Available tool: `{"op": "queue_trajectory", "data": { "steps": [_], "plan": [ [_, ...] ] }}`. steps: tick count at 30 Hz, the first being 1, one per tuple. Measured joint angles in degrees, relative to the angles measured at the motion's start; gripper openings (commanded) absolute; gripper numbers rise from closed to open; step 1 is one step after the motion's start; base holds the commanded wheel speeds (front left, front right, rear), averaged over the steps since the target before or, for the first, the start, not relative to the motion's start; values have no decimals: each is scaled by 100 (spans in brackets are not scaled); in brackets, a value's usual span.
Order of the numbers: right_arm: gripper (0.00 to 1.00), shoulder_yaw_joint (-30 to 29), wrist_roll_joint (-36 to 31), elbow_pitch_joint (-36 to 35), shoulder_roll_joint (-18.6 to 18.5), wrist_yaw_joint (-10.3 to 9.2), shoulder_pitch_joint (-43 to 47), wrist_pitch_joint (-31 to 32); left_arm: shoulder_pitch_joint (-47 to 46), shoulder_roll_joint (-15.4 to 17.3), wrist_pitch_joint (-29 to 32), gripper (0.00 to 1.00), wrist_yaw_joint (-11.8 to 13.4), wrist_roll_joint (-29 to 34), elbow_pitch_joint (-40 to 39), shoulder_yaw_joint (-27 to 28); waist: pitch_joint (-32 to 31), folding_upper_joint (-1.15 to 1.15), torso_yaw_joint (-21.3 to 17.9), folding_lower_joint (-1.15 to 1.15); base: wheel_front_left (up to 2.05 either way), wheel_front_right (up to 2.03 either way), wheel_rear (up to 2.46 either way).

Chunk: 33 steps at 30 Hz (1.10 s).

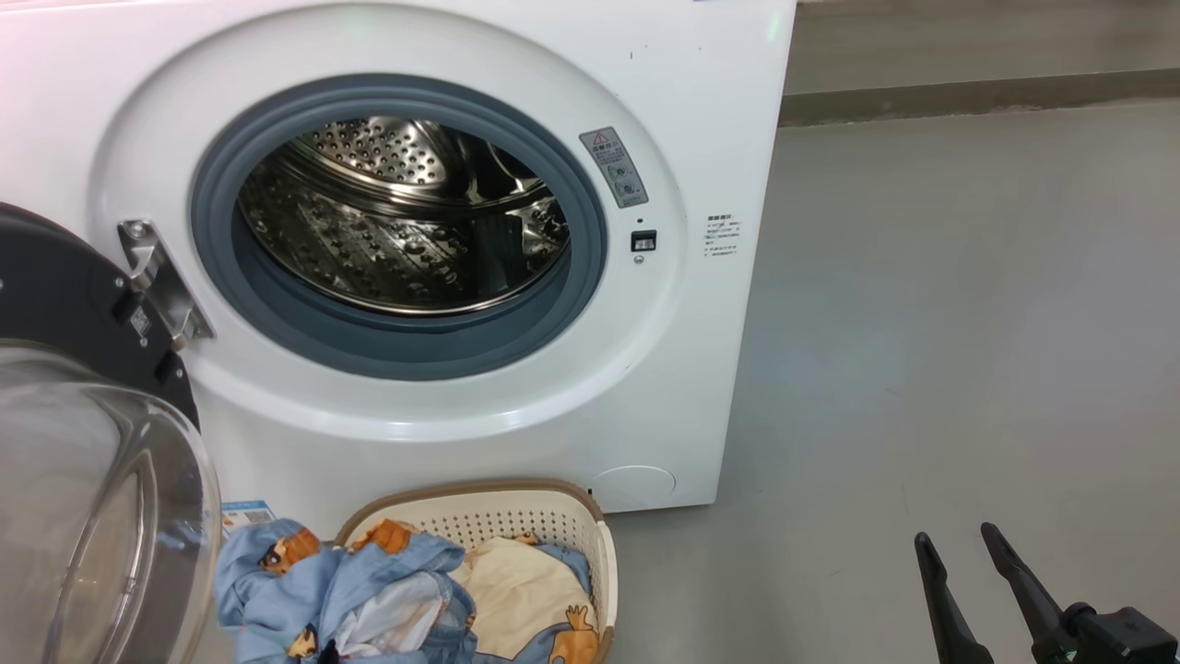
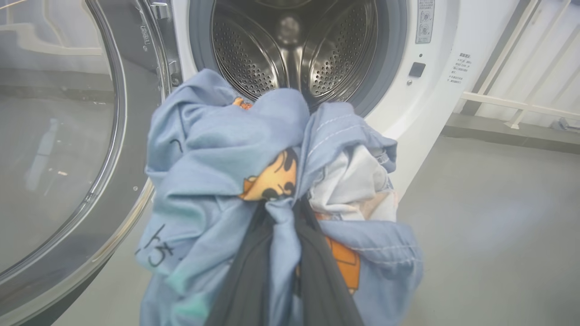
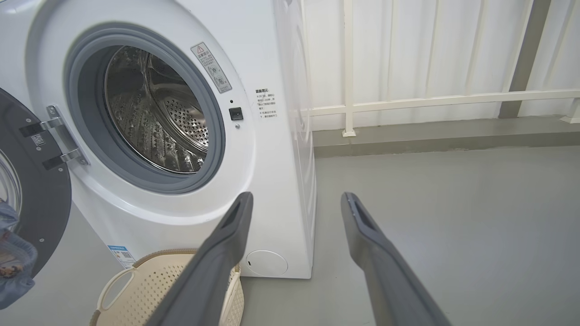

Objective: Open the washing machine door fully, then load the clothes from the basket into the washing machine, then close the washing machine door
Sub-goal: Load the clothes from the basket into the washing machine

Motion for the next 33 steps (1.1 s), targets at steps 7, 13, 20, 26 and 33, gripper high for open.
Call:
{"op": "queue_trajectory", "data": {
  "steps": [7, 13, 20, 26, 33],
  "plan": [
    [100, 0, -4, 14, -2, 0, 1, 0, 29, 0, 0, 0, 0, 0, -13, -32, -76, 0, -26, 0, 0, 0, 0],
    [100, 16, -51, 19, 0, -1, 2, 0, 143, 1, 0, 0, 52, 0, -30, -89, -119, 0, -54, 0, 0, 0, 0],
    [100, 15, -52, 19, 1, 0, 2, 0, 143, 0, 0, 0, 58, -1, -47, -131, -108, 0, -61, 0, 0, 0, 0],
    [100, 15, -81, 15, 1, 0, 2, 0, 143, 1, 0, 0, 102, -1, -96, -133, -114, 0, -88, 0, 0, 0, 0],
    [100, 14, -81, 9, 1, 0, 2, 0, 143, 1, 0, 0, 109, 0, -120, -172, -102, 0, -94, 1, 0, 0, 0]
  ]
}}
